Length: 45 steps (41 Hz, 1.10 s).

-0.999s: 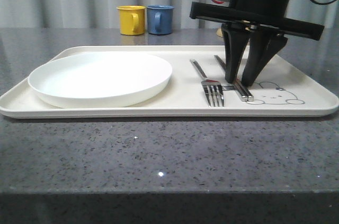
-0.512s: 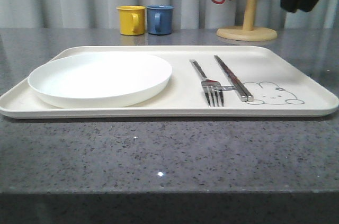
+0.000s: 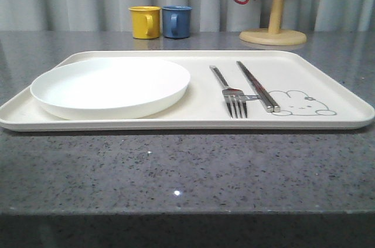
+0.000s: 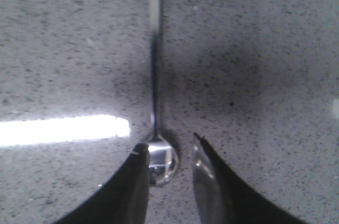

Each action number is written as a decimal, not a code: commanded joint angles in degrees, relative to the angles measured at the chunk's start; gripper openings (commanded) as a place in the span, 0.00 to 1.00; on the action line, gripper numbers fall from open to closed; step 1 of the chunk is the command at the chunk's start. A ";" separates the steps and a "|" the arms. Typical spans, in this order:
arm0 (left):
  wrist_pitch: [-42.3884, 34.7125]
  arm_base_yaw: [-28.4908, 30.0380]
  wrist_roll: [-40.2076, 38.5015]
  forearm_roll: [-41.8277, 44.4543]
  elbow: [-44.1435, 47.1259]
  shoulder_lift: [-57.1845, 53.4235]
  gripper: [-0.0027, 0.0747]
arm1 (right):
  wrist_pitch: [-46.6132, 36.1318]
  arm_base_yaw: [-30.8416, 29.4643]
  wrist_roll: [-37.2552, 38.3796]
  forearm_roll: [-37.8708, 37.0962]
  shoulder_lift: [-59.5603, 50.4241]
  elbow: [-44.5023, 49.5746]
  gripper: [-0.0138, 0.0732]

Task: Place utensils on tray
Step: 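Grasp the silver spoon with the right gripper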

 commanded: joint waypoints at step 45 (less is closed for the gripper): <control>-4.22 -0.54 -0.47 -0.28 -1.45 -0.20 0.52 | -1.02 -1.58 -4.82 5.56 10.50 -1.31 0.25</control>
